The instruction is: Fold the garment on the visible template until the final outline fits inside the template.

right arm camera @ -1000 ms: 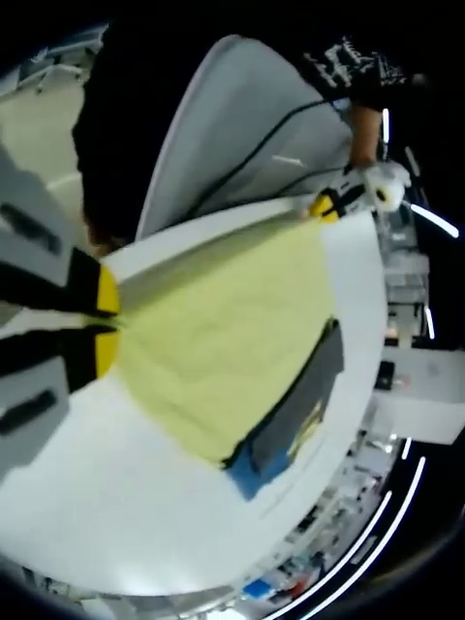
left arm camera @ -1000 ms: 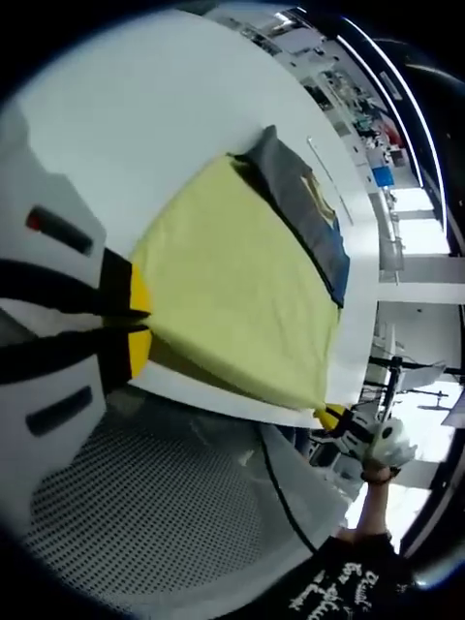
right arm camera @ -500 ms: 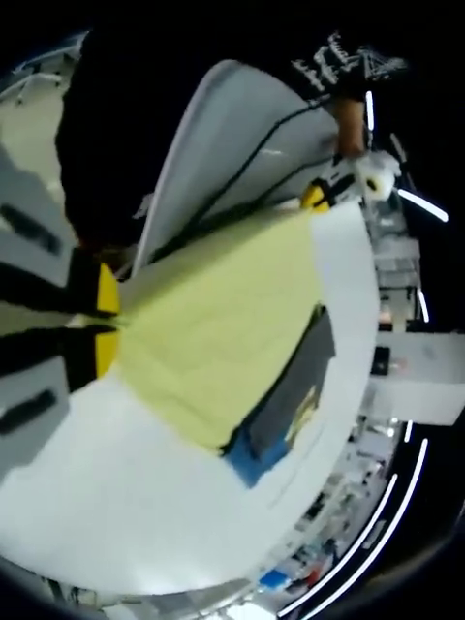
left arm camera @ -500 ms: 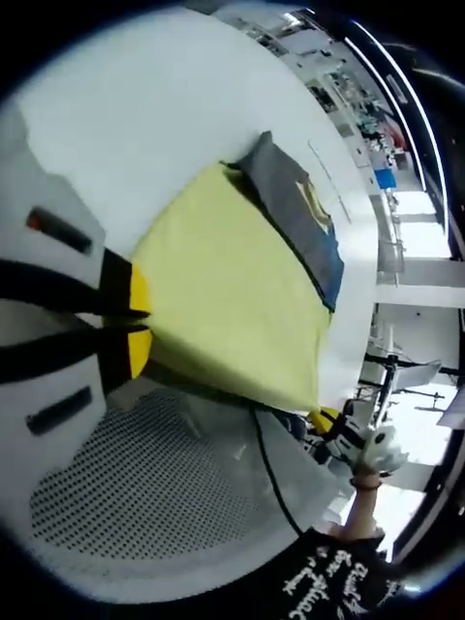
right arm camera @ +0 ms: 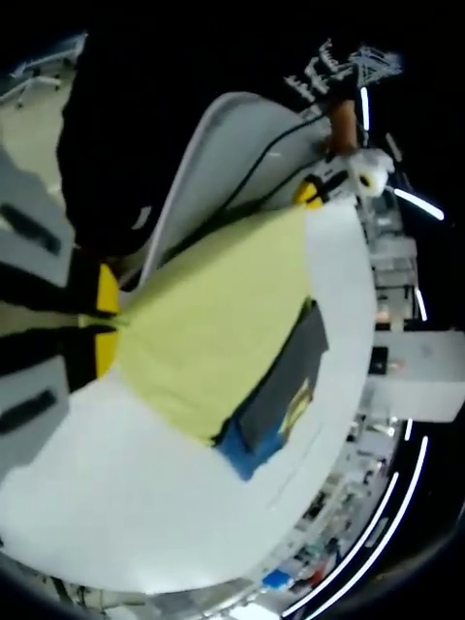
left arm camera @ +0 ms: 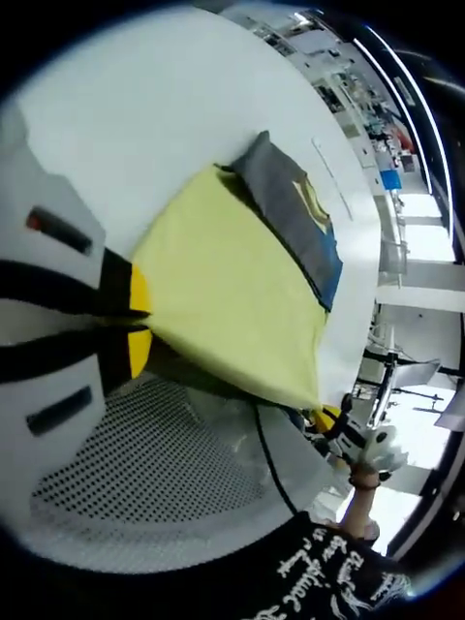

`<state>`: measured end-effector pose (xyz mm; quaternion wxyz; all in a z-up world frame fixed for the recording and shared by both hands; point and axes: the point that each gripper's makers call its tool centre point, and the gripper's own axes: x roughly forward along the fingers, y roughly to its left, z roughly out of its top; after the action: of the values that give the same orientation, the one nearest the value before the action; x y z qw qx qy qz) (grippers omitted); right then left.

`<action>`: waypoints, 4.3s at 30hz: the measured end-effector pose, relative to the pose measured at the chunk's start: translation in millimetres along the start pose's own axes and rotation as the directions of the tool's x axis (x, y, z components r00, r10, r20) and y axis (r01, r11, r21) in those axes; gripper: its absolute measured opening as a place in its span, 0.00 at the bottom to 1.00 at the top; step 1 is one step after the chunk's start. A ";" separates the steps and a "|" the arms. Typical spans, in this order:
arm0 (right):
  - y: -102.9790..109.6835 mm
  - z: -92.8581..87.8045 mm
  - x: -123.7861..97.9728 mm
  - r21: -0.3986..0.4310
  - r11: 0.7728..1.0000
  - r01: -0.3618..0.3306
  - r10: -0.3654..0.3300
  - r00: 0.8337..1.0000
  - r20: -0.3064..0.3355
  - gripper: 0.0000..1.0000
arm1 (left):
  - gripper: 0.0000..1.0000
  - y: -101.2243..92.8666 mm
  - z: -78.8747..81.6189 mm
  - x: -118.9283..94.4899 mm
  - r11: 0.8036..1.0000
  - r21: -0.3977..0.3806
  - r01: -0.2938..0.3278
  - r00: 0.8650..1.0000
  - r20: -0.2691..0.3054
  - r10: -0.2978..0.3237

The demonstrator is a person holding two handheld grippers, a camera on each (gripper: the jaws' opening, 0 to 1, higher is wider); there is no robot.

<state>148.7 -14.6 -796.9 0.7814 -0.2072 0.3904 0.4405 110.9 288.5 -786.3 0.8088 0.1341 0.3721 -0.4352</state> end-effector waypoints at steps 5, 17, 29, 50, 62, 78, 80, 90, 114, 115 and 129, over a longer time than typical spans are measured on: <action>5.8 -0.1 -7.6 -0.014 1.000 -0.008 0.008 1.000 -0.003 0.00 | 0.00 -3.5 4.2 -7.2 1.000 -0.010 -0.011 1.000 0.002 0.011; -15.4 29.9 -25.4 -0.076 0.995 0.069 -0.065 0.997 0.051 0.00 | 0.00 15.9 36.6 -24.2 0.998 0.022 -0.061 0.998 0.034 0.061; -49.6 64.7 -35.8 -0.156 0.980 0.127 -0.116 0.990 0.078 0.00 | 0.00 48.0 77.8 -33.8 0.992 0.042 -0.117 0.991 0.067 0.114; -135.9 135.1 -22.7 -0.216 0.939 0.266 -0.244 0.962 0.121 0.00 | 0.00 127.5 152.7 -26.7 0.964 0.069 -0.257 0.961 0.126 0.247; -182.8 178.2 -8.2 -0.220 0.913 0.343 -0.303 0.933 0.197 0.00 | 0.00 180.0 176.9 -22.8 0.935 0.010 -0.355 0.923 0.161 0.349; -225.8 199.6 27.0 -0.213 0.895 0.391 -0.350 0.914 0.206 0.00 | 0.00 245.0 184.9 7.0 0.917 -0.040 -0.396 0.907 0.138 0.398; -232.3 200.7 36.5 -0.213 0.895 0.392 -0.353 0.914 0.200 0.00 | 0.00 254.4 179.4 15.7 0.918 -0.053 -0.393 0.910 0.125 0.396; -250.6 189.5 75.8 -0.184 0.911 0.370 -0.351 0.928 0.129 0.00 | 0.00 282.5 157.1 51.1 0.923 -0.113 -0.367 0.923 0.075 0.377; -280.4 159.5 165.4 -0.177 0.938 0.299 -0.306 0.952 -0.014 0.00 | 0.01 326.9 112.5 124.8 0.931 -0.124 -0.344 0.939 -0.033 0.343; -279.2 158.6 164.9 -0.176 0.937 0.300 -0.307 0.951 -0.014 0.00 | 0.01 327.2 111.8 125.8 0.931 -0.122 -0.345 0.939 -0.034 0.343; -285.8 155.4 164.9 -0.139 0.934 0.329 -0.333 0.943 -0.007 0.10 | 0.09 338.8 110.8 123.9 0.919 0.023 -0.393 0.920 0.017 0.392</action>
<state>508.8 25.7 -838.7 0.8225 -0.3290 0.3308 0.3251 479.6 351.9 -835.5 0.8800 0.2138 0.3271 -0.2701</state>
